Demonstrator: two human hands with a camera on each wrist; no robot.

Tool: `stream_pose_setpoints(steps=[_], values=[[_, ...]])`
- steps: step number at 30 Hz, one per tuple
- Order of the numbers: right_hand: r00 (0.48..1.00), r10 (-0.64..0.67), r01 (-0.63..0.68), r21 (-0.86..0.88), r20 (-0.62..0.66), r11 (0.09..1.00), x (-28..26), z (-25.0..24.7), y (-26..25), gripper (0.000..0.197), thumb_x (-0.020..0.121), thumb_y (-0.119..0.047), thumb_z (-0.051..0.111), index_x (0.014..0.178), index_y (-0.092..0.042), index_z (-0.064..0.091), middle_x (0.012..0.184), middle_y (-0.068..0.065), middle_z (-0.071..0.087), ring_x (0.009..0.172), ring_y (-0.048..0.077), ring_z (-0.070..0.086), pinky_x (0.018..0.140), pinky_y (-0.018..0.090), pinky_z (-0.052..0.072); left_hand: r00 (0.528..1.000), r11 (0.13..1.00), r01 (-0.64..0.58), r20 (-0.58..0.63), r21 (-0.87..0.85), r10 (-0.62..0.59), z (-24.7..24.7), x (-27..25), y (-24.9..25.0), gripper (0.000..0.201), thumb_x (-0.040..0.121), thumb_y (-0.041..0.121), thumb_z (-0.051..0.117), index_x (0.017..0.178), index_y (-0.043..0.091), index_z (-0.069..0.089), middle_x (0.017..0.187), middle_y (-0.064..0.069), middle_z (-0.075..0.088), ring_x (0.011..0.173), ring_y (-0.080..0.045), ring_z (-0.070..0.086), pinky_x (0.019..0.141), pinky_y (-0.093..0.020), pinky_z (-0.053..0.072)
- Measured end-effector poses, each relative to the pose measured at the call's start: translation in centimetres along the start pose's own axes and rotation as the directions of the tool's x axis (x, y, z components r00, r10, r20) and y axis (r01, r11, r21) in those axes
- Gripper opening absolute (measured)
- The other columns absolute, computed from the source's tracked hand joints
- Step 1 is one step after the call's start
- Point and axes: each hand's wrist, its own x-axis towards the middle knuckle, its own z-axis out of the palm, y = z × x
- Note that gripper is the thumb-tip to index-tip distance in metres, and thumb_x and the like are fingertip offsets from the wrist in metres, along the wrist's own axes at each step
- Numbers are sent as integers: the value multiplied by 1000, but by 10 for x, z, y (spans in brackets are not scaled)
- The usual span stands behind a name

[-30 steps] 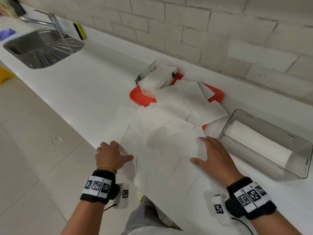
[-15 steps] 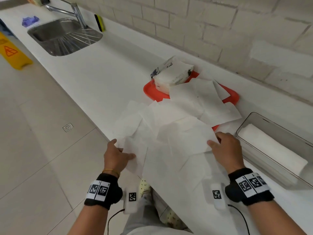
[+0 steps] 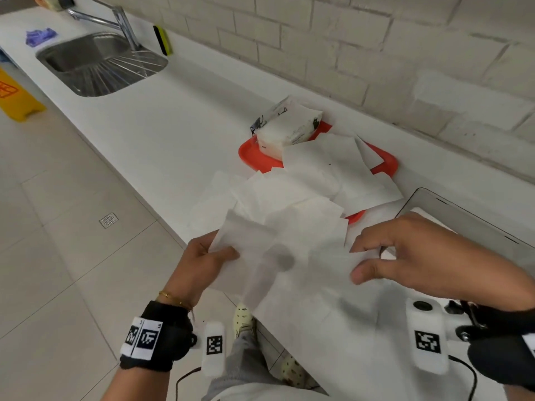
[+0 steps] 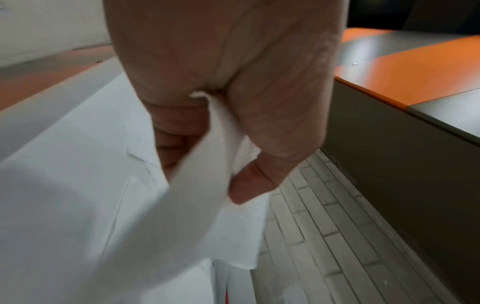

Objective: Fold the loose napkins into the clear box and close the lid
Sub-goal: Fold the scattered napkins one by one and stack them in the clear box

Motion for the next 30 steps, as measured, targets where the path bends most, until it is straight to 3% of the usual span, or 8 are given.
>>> stream_pose_setpoints(steps=[4, 12, 16, 21, 23, 25, 27, 30], values=[[978, -91, 62, 155, 188, 986, 8, -3, -11, 20, 78, -45, 85, 95, -34, 82, 108, -14, 76, 105, 10, 69, 93, 33, 52, 986, 995, -69, 144, -68, 78, 27, -8, 2, 20, 91, -7, 65, 99, 6, 78, 91, -8, 79, 79, -23, 76, 66, -31, 59], [980, -2, 61, 291, -197, 955, 56, 24, 24, 29, 76, -45, 83, 103, -35, 81, 145, -34, 51, 131, -11, 50, 108, 27, 41, 926, 988, -49, 363, -147, 101, 60, -6, -19, 27, 94, -7, 62, 114, 4, 76, 102, -5, 79, 93, -19, 75, 76, -26, 57], [987, 74, 22, 567, -145, 823, 70, 39, 40, 43, 79, -32, 84, 119, -17, 78, 131, -6, 72, 120, 30, 68, 110, 53, 50, 872, 970, -173, 432, -170, 231, 57, 3, -33, 23, 98, 13, 63, 115, 6, 76, 122, -11, 67, 110, -23, 66, 90, -36, 53], [971, 168, -24, 625, -172, 780, 77, 47, 39, 28, 79, -23, 85, 102, -8, 81, 106, 8, 80, 105, 26, 76, 106, 50, 54, 817, 989, -109, 557, -103, 148, 32, 24, -22, 44, 99, 2, 64, 141, 16, 63, 138, -5, 68, 127, -19, 64, 103, -34, 53], [964, 184, -38, 588, -190, 808, 78, 45, 34, 25, 78, -27, 86, 97, -12, 83, 101, 6, 81, 100, 24, 77, 99, 42, 57, 888, 998, -63, 455, -24, 67, 12, 44, -11, 37, 99, 19, 68, 135, 28, 68, 128, 2, 73, 120, -15, 67, 102, -31, 52], [956, 196, -47, 545, -218, 837, 79, 43, 30, 24, 74, -34, 88, 89, -15, 83, 95, 6, 80, 89, 20, 76, 86, 36, 56, 992, 973, -86, 106, 213, 65, -13, 80, -10, 23, 95, 38, 72, 117, 32, 77, 115, 9, 77, 110, -16, 71, 99, -33, 53], [948, 208, -58, 510, -242, 858, 81, 41, 25, 23, 71, -35, 90, 82, -17, 83, 90, 5, 79, 78, 18, 73, 77, 32, 53, 969, 831, -23, -192, 555, 154, -37, 123, -16, 36, 90, 52, 73, 117, 27, 75, 119, 0, 74, 113, -23, 68, 102, -37, 51], [938, 216, -62, 484, -269, 873, 85, 41, 16, 18, 68, -34, 93, 76, -24, 82, 83, 0, 79, 61, 13, 61, 63, 20, 47, 947, 627, 144, -290, 765, 136, -58, 175, -19, 71, 82, 67, 71, 136, 22, 59, 136, -12, 58, 128, -33, 52, 110, -45, 41]])
